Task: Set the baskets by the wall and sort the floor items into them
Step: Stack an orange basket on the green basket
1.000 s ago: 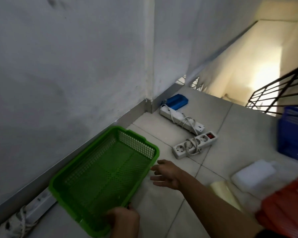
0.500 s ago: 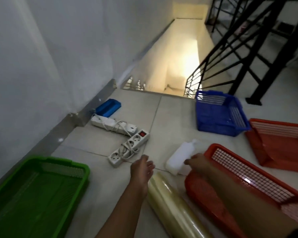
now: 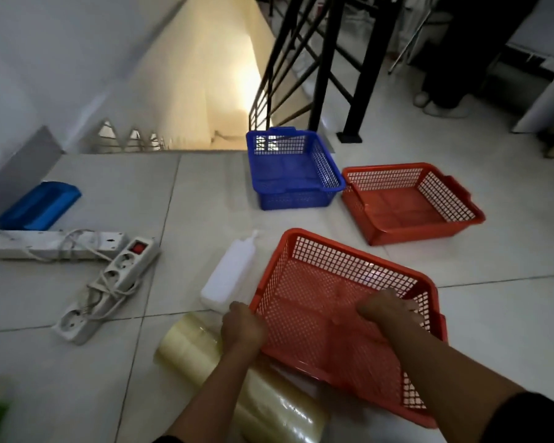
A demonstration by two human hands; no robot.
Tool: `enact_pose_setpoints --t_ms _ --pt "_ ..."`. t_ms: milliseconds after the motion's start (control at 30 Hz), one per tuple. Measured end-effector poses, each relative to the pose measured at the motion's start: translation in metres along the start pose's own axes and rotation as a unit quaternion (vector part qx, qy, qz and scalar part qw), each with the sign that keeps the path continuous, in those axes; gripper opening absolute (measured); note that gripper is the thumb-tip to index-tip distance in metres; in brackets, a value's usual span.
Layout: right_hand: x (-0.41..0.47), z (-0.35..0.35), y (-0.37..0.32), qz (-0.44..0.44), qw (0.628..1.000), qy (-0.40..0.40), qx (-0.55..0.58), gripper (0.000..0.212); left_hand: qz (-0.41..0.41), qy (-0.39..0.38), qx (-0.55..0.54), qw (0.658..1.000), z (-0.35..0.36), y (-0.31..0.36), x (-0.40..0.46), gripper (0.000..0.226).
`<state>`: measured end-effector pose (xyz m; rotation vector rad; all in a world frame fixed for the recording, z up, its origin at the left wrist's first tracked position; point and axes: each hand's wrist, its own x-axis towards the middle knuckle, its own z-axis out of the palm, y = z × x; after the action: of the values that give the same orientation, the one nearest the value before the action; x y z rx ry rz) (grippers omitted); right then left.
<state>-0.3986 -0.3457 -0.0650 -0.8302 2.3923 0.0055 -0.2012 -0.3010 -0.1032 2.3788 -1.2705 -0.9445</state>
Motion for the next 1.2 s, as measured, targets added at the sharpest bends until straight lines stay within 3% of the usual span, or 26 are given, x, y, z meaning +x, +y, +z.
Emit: enact_pose_setpoints --t_ms 200,300,400,500,700,800,967,1100,1200 --pt "0.011 -0.005 -0.003 -0.021 0.999 0.014 -0.030 0.094 0.057 0.077 -0.034 0.995 -0.030 -0.007 -0.006 0.023" --pt "-0.011 -0.004 -0.023 -0.101 0.990 0.078 -0.052 0.085 0.043 0.137 -0.071 0.987 -0.057 -0.019 -0.010 0.021" --pt "-0.046 0.005 -0.052 -0.264 0.943 0.187 -0.082 0.055 0.003 0.204 -0.114 0.972 -0.094 -0.044 -0.016 0.021" --pt "-0.093 0.020 -0.088 -0.454 0.858 0.226 -0.085 0.032 -0.066 0.284 -0.163 0.943 -0.137 -0.090 -0.026 0.024" --pt "-0.212 0.084 -0.134 -0.700 0.685 0.179 -0.089 0.037 -0.213 0.443 -0.256 0.833 -0.201 -0.201 -0.073 0.025" --pt "-0.262 0.126 -0.138 -0.765 0.623 0.156 -0.058 0.040 -0.279 0.491 -0.279 0.776 -0.208 -0.254 -0.108 0.025" --pt "-0.329 0.200 -0.126 -0.799 0.594 0.039 -0.087 0.045 -0.384 0.529 -0.305 0.693 -0.188 -0.319 -0.164 0.024" --pt "-0.353 0.247 -0.110 -0.786 0.600 -0.085 -0.120 0.043 -0.444 0.524 -0.317 0.654 -0.164 -0.344 -0.189 0.027" --pt "-0.363 0.268 -0.109 -0.795 0.577 -0.140 -0.129 0.048 -0.481 0.515 -0.340 0.622 -0.157 -0.352 -0.191 0.031"
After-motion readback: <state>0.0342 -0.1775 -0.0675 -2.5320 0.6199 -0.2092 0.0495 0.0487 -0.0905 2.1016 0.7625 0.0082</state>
